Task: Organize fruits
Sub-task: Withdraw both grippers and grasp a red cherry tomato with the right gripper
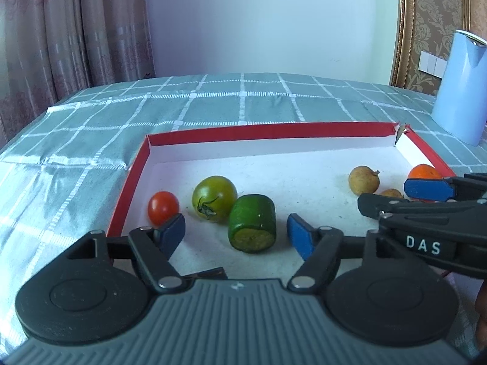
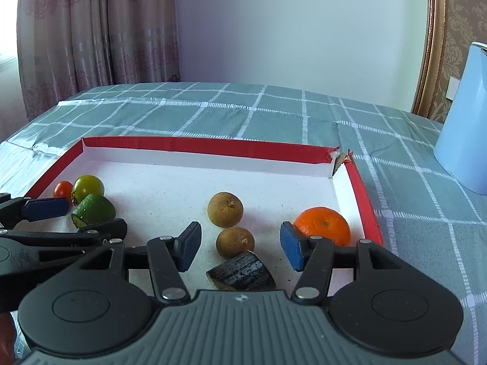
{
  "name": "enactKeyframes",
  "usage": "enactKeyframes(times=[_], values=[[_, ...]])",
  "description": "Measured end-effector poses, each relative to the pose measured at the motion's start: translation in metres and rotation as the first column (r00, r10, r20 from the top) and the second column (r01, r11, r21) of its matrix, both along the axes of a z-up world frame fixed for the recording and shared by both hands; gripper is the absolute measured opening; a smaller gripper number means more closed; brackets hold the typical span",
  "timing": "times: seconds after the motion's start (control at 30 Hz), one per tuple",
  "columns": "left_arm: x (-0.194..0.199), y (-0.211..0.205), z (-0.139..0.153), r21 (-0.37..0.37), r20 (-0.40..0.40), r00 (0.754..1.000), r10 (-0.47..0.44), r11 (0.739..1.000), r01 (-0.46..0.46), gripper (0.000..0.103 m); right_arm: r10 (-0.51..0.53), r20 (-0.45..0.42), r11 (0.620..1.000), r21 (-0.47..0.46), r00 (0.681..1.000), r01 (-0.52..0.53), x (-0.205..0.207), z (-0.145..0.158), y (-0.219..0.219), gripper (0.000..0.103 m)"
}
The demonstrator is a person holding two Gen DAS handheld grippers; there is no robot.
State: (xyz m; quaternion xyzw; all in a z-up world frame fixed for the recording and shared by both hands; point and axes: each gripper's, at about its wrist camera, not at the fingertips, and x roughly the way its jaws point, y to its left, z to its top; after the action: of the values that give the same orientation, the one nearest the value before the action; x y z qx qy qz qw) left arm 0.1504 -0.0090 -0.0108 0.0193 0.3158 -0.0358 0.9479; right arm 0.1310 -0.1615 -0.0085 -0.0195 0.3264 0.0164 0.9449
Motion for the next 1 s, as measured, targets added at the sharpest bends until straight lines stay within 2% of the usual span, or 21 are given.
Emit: enactKeyframes(times=[0.13, 0.23, 0.37, 0.53, 0.77, 0.93, 1.0], values=[[-0.001, 0.004, 0.001, -0.008, 0.008, 1.0, 0.019, 1.0, -0.019, 0.083, 0.0, 0.004, 1.0, 0.027, 1.0, 0.0, -0.002, 0.0, -0.004, 0.057], [-0.003, 0.008, 0.003, -0.011, 0.028, 0.999, 0.044, 0.999, -0.044, 0.093, -0.004, 0.014, 0.998, 0.065, 1.0, 0.003, -0.008, 0.002, -0.009, 0.063], [-0.008, 0.009, 0.006, -0.009, 0.053, 0.997, 0.055, 0.998, -0.054, 0.096, -0.007, 0.047, 0.998, 0.069, 0.999, 0.004, -0.017, 0.005, -0.009, 0.072], [-0.013, 0.01, 0.007, 0.0, 0.071, 0.996, 0.045, 0.999, -0.046, 0.103, -0.013, 0.09, 0.999, 0.041, 0.996, 0.009, -0.026, 0.008, -0.007, 0.074], [-0.031, 0.015, 0.008, -0.011, 0.092, 0.995, 0.022, 1.0, -0.021, 0.103, -0.019, 0.157, 0.999, 0.044, 0.987, 0.013, -0.056, 0.018, -0.011, 0.074], [-0.039, 0.02, 0.009, -0.033, 0.092, 0.995, 0.026, 0.999, -0.023, 0.103, 0.008, 0.167, 0.996, 0.086, 0.986, -0.023, -0.079, 0.018, -0.015, 0.074], [-0.04, 0.024, 0.01, -0.055, 0.088, 0.996, 0.03, 0.998, -0.025, 0.103, 0.022, 0.171, 0.997, 0.075, 0.985, -0.036, -0.092, 0.015, -0.014, 0.074]])
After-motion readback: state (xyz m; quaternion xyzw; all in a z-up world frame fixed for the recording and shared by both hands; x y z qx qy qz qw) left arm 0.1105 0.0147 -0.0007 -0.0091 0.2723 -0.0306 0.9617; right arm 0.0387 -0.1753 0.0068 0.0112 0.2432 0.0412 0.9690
